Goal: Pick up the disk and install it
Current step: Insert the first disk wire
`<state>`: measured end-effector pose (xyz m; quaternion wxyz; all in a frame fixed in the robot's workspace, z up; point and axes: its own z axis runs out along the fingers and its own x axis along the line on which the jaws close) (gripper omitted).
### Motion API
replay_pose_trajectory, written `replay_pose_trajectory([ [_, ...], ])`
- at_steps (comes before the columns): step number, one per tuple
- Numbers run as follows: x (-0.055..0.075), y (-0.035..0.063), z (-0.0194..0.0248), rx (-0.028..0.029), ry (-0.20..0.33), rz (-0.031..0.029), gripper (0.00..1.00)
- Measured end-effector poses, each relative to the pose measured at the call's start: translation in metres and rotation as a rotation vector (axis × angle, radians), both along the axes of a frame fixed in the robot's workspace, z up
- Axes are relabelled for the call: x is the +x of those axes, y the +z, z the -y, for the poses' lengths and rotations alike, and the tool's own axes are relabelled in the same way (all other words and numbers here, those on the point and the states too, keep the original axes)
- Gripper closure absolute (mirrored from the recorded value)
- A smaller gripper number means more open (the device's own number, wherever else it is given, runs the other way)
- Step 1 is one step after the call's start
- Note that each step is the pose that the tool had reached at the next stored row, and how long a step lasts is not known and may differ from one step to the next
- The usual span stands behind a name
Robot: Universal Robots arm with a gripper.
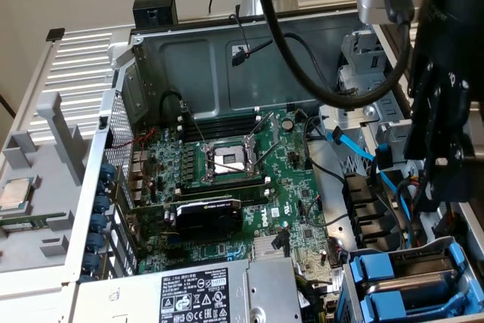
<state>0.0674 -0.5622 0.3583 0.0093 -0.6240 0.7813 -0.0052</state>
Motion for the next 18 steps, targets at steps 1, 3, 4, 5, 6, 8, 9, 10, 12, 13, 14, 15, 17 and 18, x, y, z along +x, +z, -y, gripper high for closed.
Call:
replay_pose_trajectory([
  [1,0.0000,-0.0015,0.0000,0.0000,-0.006,0.0000,0.43],
  [3,0.0000,-0.0038,0.0000,0.0004,-0.019,0.0000,0.43],
  [4,0.0000,-0.0050,0.0000,0.0004,-0.026,0.0000,0.43],
  [5,-0.0001,-0.0061,0.0000,0.0006,-0.031,0.0000,0.43],
  [6,-0.0001,-0.0068,0.0000,0.0007,-0.036,0.0000,0.43],
  [8,-0.0001,-0.0072,0.0000,0.0008,-0.045,0.0000,0.43],
  [9,-0.0001,-0.0073,0.0000,0.0010,-0.048,0.0000,0.43],
  [10,-0.0001,-0.0074,0.0001,0.0012,-0.050,0.0000,0.43],
  [12,-0.0001,-0.0076,0.0007,0.0014,-0.052,0.0000,0.43],
  [13,-0.0001,-0.0076,0.0007,0.0015,-0.053,0.0000,0.43],
  [14,-0.0001,-0.0075,0.0007,0.0015,-0.053,0.0001,0.45],
  [15,-0.0001,-0.0074,0.0008,0.0015,-0.054,0.0001,0.52],
  [17,-0.0001,-0.0075,0.0008,0.0019,-0.055,0.0000,0.58],
  [18,-0.0001,-0.0076,0.0008,0.0020,-0.055,0.0000,0.64],
])
